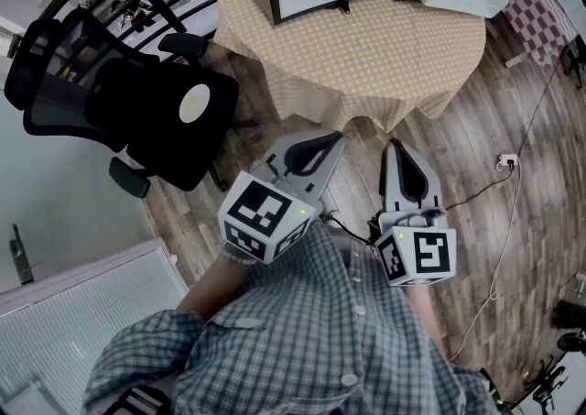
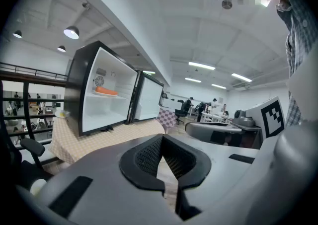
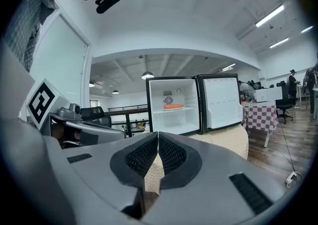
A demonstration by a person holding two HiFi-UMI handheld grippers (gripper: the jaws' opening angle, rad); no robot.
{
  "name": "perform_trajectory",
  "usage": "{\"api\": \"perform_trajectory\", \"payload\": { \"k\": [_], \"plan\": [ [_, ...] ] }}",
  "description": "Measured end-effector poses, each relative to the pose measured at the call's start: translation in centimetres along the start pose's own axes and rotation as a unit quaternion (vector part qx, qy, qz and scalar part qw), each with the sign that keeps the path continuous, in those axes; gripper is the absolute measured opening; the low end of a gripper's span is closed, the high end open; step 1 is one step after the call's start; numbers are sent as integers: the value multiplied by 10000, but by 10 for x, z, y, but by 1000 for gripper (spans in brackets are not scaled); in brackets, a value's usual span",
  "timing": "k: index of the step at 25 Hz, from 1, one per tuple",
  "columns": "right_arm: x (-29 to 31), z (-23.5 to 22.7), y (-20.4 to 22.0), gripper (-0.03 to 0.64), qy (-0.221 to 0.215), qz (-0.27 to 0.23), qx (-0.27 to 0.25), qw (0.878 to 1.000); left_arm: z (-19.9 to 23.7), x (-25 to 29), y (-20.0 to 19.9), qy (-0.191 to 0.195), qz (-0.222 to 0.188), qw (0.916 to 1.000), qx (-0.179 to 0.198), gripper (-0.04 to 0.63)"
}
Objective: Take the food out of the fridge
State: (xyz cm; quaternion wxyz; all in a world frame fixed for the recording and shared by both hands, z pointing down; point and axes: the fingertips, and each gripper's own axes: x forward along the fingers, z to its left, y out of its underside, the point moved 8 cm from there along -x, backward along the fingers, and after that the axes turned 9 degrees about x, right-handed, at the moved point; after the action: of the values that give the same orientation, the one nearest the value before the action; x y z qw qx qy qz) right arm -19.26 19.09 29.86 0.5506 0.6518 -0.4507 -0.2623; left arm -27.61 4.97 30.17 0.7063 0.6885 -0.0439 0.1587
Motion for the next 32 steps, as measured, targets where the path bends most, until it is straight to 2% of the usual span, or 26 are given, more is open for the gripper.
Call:
{"api": "perform_trajectory", "payload": {
  "k": [8, 13, 23, 32],
  "plan": [
    [-1, -9, 1, 12, 6, 7, -38, 10000, -4, 7, 1, -12, 33, 10000, 11, 5],
    [-1, -22, -1, 12, 152, 11, 38, 9999, -8, 12, -3, -73, 41, 10000, 7, 5],
    [-19, -73, -9, 12, 302, -24, 160, 9994, -33, 36, -11, -276, 61, 9996, -23, 5],
    [-41, -111, -12, 12, 193, -32, 132, 9997, -63, 53, -14, -499, 48, 9987, -31, 5]
  ]
}}
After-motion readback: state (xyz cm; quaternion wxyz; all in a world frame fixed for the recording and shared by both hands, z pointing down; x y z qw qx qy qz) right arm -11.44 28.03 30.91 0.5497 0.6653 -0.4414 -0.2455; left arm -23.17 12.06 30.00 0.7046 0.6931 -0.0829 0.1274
